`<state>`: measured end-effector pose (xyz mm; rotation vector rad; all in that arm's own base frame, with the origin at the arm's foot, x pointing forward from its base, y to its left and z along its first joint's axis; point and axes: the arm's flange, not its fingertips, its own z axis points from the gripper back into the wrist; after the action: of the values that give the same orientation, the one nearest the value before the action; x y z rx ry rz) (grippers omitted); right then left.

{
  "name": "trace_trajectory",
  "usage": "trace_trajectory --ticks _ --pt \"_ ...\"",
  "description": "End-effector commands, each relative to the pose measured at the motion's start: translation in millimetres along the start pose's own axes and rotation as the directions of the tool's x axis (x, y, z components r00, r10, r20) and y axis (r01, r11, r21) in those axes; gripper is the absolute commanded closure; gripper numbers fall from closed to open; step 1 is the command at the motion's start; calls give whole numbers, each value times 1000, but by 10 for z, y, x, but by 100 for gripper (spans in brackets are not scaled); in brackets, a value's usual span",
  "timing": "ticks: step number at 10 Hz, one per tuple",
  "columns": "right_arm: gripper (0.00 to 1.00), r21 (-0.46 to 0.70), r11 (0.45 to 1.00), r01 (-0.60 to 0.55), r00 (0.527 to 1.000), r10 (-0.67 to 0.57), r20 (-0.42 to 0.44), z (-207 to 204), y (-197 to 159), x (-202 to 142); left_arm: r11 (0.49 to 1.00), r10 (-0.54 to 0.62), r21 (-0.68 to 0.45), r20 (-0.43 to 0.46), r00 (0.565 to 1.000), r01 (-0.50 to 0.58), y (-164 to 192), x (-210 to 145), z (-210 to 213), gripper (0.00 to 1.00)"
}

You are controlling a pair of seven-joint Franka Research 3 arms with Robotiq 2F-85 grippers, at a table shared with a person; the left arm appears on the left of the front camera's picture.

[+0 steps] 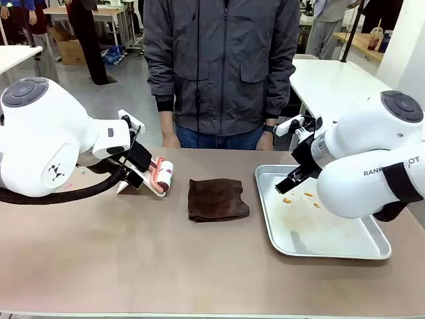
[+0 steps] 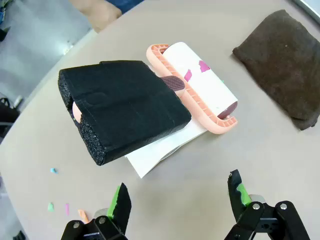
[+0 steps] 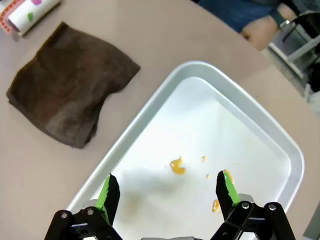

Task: Clean the surface of the table.
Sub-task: Hold the Lint Roller with your left hand and the towel with your right hand.

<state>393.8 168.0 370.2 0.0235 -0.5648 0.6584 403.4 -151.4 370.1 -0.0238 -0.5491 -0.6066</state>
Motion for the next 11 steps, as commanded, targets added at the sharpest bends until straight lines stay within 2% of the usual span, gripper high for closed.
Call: trace_trajectory --ticks 1,11 --pt "0 0 1000 0 1000 0 0 1 0 2 1000 0 0 0 1000 0 0 0 1 0" --pt "0 0 1000 0 1000 0 0 1 0 2 1000 0 0 0 1000 0 0 0 1 0"
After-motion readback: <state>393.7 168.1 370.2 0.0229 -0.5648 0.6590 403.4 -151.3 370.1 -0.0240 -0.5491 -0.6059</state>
